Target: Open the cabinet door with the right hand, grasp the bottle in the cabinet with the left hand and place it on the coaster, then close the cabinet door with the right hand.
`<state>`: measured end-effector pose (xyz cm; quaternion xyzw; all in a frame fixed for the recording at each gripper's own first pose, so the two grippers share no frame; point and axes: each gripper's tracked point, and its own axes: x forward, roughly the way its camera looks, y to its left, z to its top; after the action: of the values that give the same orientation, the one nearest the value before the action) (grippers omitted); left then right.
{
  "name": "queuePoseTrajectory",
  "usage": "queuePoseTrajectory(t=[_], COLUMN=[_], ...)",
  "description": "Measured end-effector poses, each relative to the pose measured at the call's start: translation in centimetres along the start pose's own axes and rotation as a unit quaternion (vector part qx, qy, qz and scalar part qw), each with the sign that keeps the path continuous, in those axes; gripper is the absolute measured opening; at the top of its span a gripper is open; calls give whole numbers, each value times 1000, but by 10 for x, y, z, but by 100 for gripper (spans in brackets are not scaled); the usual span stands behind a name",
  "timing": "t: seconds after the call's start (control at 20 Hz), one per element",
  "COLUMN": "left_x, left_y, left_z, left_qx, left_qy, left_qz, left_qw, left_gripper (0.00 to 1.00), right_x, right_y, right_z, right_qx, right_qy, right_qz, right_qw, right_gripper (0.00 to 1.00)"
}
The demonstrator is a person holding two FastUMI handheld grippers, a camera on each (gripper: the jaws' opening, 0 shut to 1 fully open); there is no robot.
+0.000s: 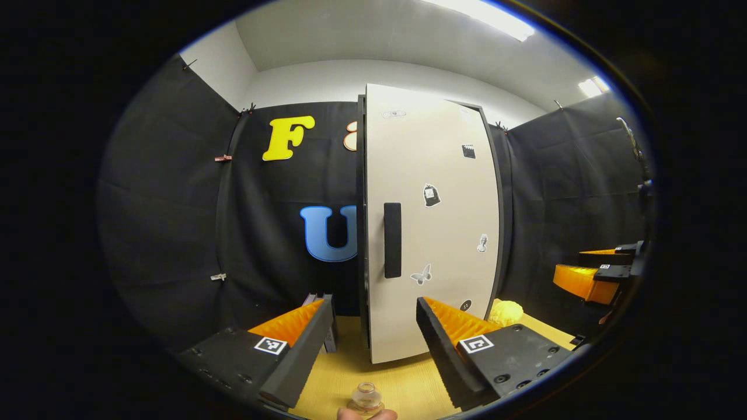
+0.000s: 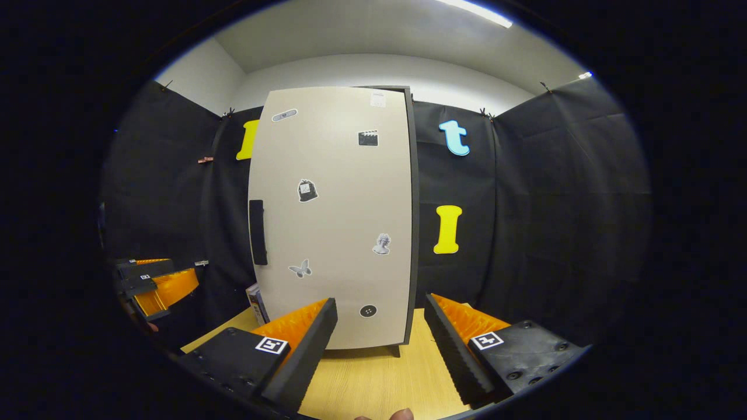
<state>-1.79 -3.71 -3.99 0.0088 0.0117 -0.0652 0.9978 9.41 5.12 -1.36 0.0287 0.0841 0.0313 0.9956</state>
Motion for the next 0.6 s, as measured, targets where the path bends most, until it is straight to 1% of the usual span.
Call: queuePoseTrajectory(t=[0.6], left_x=[1], left_y=[-4], left_z=[0], left_qx=[4], left_qy=[-2], left_qz=[-1], left_qw=[1000], left_gripper=[91], right_x=[0], right_y=[0], right_z=[-1], right_qx=[4], right_qy=[3], right_qz=[-3], right_qw=[1000], right_gripper=[98])
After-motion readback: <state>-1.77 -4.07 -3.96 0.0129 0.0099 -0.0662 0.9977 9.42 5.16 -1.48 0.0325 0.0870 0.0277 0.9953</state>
